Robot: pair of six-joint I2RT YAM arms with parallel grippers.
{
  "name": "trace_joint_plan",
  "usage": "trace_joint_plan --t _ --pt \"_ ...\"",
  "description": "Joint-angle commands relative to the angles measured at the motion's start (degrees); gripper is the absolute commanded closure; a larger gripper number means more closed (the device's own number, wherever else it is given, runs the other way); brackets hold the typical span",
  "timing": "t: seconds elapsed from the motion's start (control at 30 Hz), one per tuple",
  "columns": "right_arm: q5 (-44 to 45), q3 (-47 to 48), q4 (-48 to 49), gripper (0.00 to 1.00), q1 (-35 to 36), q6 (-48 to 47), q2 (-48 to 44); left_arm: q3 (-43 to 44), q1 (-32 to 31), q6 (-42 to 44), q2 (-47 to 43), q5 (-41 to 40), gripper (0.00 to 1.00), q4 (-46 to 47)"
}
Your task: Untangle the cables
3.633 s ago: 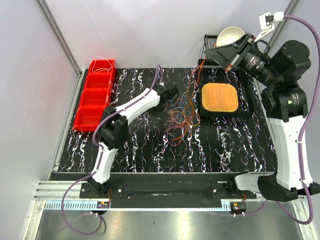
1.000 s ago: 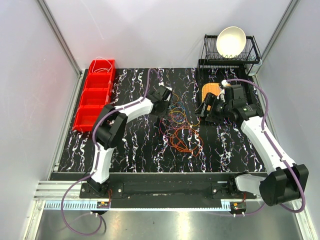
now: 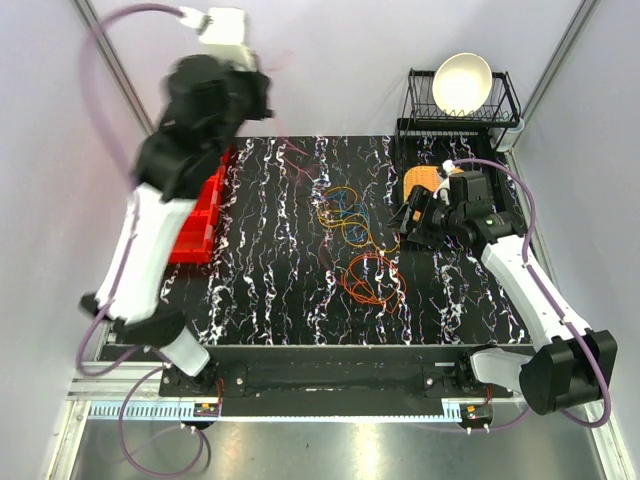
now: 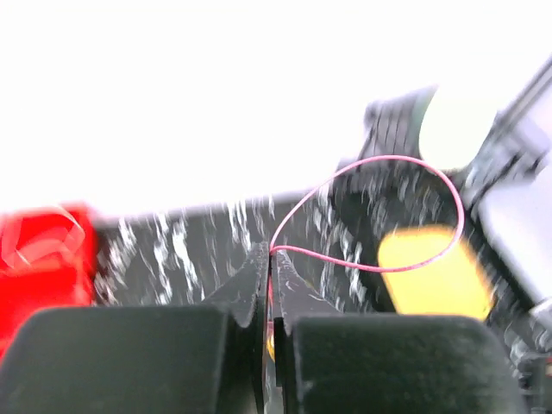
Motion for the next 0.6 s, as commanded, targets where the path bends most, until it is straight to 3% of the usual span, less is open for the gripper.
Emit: trace_joint_plan --t 0.0,0.17,0.33,0.57 --pt "-1.84 0.60 2.29 0.21 0.13 0.85 -2.36 -2.22 0.23 3.70 -3.18 -6.75 1.00 -1.39" --pt "-2.36 0.25 2.03 0.21 0.13 0.85 -3.51 -8.90 1.02 2.47 -6.00 -6.75 1.00 0.10" --pt "-3.50 0.42 2.02 0.21 0.13 0.85 -4.30 -8.48 2.16 2.20 -6.80 -6.14 1.00 0.11" --pt "-21.32 -1.86 13.53 0.17 0.21 0.59 -6.32 -8.73 2.34 0.45 -7.24 -2.54 1.00 -0.07"
